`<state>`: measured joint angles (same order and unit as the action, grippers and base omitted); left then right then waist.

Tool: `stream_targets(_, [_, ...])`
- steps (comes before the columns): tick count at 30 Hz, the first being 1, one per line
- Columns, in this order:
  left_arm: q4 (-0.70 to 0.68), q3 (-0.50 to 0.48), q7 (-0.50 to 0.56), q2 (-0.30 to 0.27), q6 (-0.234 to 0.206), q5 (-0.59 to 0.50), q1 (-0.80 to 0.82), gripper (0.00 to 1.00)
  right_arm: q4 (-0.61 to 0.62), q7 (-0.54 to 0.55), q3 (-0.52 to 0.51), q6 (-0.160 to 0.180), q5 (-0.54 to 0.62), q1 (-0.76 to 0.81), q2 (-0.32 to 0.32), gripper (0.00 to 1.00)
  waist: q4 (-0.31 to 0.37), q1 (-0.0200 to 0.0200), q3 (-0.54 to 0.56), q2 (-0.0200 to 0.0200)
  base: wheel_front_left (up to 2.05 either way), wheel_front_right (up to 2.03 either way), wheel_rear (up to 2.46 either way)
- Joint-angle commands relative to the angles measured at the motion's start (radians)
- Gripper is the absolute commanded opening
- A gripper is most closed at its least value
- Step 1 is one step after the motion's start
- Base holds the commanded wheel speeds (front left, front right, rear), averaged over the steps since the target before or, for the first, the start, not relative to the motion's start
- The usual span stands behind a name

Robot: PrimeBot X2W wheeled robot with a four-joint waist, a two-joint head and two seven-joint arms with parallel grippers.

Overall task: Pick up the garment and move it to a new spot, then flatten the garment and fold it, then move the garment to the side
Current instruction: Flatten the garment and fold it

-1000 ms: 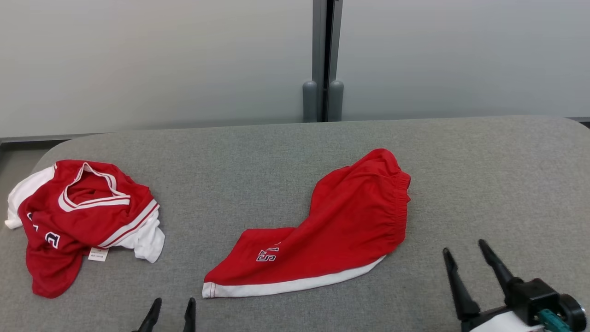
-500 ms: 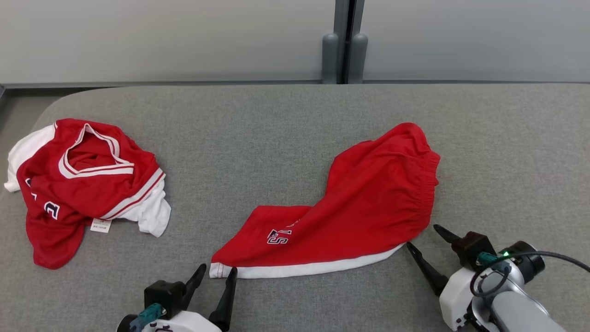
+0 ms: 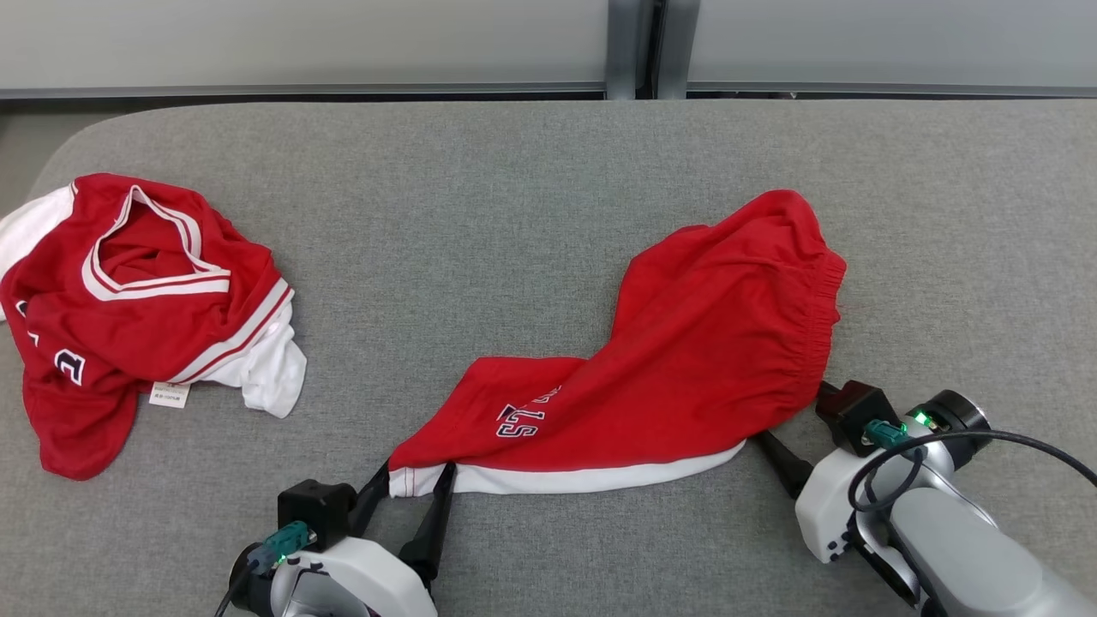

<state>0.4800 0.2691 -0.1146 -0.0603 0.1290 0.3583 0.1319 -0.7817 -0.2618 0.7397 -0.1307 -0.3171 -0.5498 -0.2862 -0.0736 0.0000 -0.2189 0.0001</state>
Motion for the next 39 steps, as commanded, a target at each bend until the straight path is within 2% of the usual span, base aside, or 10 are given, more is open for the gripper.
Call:
stream_targets(1, [0.025,0.012,0.022,-0.009,0.001,0.013,0.012,1.0,0.008,0.0,0.035,0.0,-0.03,-0.006,-0.006,1.0,0.002,0.0,-0.008,-0.0001,0.0,0.0,0.0])
stream_targets(2, [0.027,0.021,0.026,-0.009,0.001,0.022,0.011,0.97,0.022,-0.001,0.054,0.0,-0.052,-0.006,-0.004,0.66,0.004,0.0,-0.009,-0.0001,0.0,0.0,0.0])
stream_targets(3, [0.036,0.032,0.044,-0.01,0.002,0.035,0.008,0.25,0.045,-0.001,0.079,0.0,-0.086,0.001,-0.002,0.24,0.006,0.0,-0.011,-0.0001,0.0,0.0,0.0])
stream_targets(4, [0.036,0.032,0.044,-0.01,0.002,0.035,0.008,0.25,0.045,-0.001,0.079,0.0,-0.086,0.001,-0.002,0.24,0.006,0.0,-0.011,-0.0001,0.0,0.0,0.0])
stream_targets(5, [0.04,0.052,0.059,-0.015,0.002,0.043,0.004,0.0,0.067,-0.002,0.106,0.0,-0.118,0.007,-0.01,0.0,0.008,0.0,-0.01,-0.0001,0.0,0.0,0.0])
stream_targets(10, [-0.041,0.098,0.11,-0.046,0.003,0.169,-0.046,0.0,0.254,-0.003,0.165,0.0,-0.285,0.036,-0.11,0.0,0.025,0.0,0.017,-0.0001,0.0,0.0,0.0])
stream_targets(16, [-0.404,0.064,0.201,-0.126,0.002,0.361,-0.188,0.0,0.584,0.032,0.161,0.0,-0.452,0.116,-0.342,0.0,0.079,0.0,0.079,-0.0001,0.0,0.0,0.0])
stream_targets(28, [-1.162,-0.013,0.433,-0.206,-0.127,0.528,-0.25,0.0,1.192,0.28,-0.185,0.0,-0.742,0.298,-0.712,0.0,0.166,0.0,0.069,-0.0001,0.0,0.0,0.0])
stream_targets(34, [-1.162,-0.037,0.594,-0.258,-0.17,0.523,0.048,0.0,1.278,0.426,-0.331,0.0,-0.877,0.183,-0.803,0.0,0.161,0.0,-0.034,-0.0001,0.0,0.0,0.0])
stream_targets(39, [-0.874,-0.065,0.708,-0.226,-0.213,0.521,0.569,0.0,1.179,0.643,-0.341,0.0,-0.968,-0.181,-0.751,0.0,0.129,0.0,-0.191,-0.0001,0.0,0.0,0.0])
